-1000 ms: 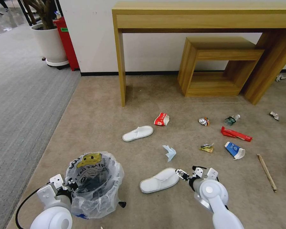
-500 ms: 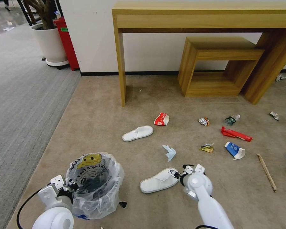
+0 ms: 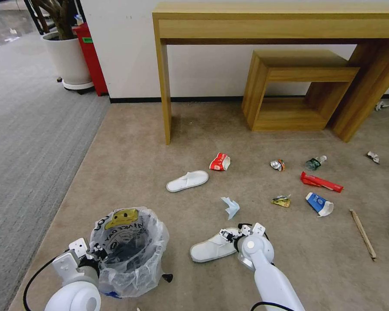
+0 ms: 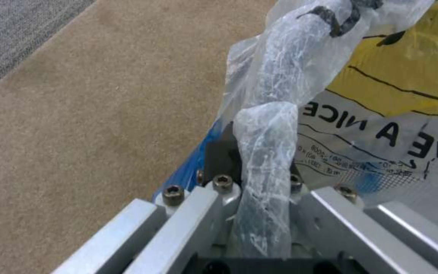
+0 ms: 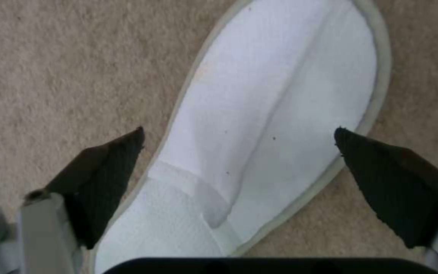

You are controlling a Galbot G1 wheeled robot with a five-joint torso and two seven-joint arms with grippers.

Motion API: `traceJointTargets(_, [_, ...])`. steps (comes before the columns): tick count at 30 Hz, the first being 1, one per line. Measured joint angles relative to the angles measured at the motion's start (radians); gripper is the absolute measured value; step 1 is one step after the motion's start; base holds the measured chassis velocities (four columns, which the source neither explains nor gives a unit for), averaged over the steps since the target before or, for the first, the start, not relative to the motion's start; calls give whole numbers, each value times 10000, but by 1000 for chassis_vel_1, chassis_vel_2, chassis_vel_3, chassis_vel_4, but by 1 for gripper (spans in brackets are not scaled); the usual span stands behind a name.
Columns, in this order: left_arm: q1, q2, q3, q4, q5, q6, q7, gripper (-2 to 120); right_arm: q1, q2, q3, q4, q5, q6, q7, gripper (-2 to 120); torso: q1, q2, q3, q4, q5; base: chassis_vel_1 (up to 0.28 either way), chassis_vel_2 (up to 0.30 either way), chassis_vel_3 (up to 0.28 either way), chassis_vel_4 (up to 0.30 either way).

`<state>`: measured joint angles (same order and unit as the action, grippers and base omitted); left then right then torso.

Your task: Pick up the trash bin and place the garbage on the floor into it.

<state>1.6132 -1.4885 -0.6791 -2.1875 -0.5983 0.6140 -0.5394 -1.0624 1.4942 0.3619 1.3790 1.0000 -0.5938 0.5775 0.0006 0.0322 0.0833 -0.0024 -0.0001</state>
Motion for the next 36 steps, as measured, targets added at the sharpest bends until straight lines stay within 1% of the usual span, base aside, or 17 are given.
traceJointTargets(1, [0, 0, 0, 0, 0, 0, 0, 1, 0, 0, 0, 0, 0, 0, 0, 93, 0, 0, 0, 0, 0, 0, 0, 0, 0])
traceJointTargets(4, [37, 9, 6, -46, 17, -25, 30, 1, 46, 87, -3, -214, -182, 88, -120, 85, 0, 0, 0, 0, 0, 0, 0, 0, 0])
traceJointTargets(5, [37, 9, 6, -46, 17, -25, 30, 1, 46, 87, -3, -214, -182, 88, -120, 85, 0, 0, 0, 0, 0, 0, 0, 0, 0])
traceJointTargets(8, [63, 16, 19, -108, 28, -33, 61, 1, 78, 182, -22, -395, -319, 170, -216, 71, 0, 1, 0, 0, 0, 0, 0, 0, 0])
traceJointTargets(9, [63, 16, 19, -108, 28, -33, 61, 1, 78, 182, -22, -395, -319, 170, -216, 71, 0, 1, 0, 0, 0, 0, 0, 0, 0])
traceJointTargets(12, [74, 24, 32, -168, 22, -43, 75, 1, 154, 272, -46, -638, -466, 247, -321, 57, 0, 1, 0, 1, -1, 0, 0, 0, 0])
traceJointTargets(13, [74, 24, 32, -168, 22, -43, 75, 1, 154, 272, -46, -638, -466, 247, -321, 57, 0, 1, 0, 1, -1, 0, 0, 0, 0])
traceJointTargets(16, [95, 16, 57, -215, 17, -63, 98, 1, 219, 337, -68, -862, -586, 322, -440, 43, 0, 0, 0, 0, -2, 0, 0, 0, 0])
traceJointTargets(17, [95, 16, 57, -215, 17, -63, 98, 1, 219, 337, -68, -862, -586, 322, -440, 43, 0, 0, 0, 0, -2, 0, 0, 0, 0])
traceJointTargets(18, [109, 7, 79, -227, 17, -74, 115, 1, 251, 369, -89, -975, -670, 372, -497, 37, 0, 1, 0, -1, -3, 0, 0, 0, 0])
traceJointTargets(20, [122, -6, 116, -261, 16, -89, 130, 1, 267, 404, -111, -1087, -767, 431, -568, 28, 0, 1, -1, -2, -4, 0, 0, 0, 0])
traceJointTargets(21, [122, -6, 116, -261, 16, -89, 130, 1, 267, 404, -111, -1087, -767, 431, -568, 28, 0, 1, -1, -2, -4, 0, 0, 0, 0])
traceJointTargets(24, [110, -26, 165, -292, 19, -114, 178, 1, 207, 407, -198, -1123, -915, 524, -662, 14, 0, 1, 0, 0, 0, 0, 0, 0, 0])
traceJointTargets(26, [101, -33, 171, -283, 27, -123, 188, 1, 180, 393, -222, -1109, -949, 545, -677, 13, 0, 1, -1, 1, 1, 0, 0, 0, 0])
traceJointTargets(32, [13, -73, 195, -130, 91, -172, 233, 1, -166, 41, -446, -636, -1123, 594, -798, 0, 0, 1, 0, 3, 5, 0, 0, 0, 0])
traceJointTargets(35, [-14, -70, 183, -69, 97, -174, 234, 1, -290, -113, -455, -476, -1186, 659, -905, 0, 0, 1, 0, 2, 4, 0, 0, 0, 0])
traceJointTargets(36, [-40, -54, 166, 4, 99, -174, 235, 1, -460, -319, -455, -239, -1284, 760, -1113, 0, 0, 1, 0, 2, 3, 0, 0, 0, 0])
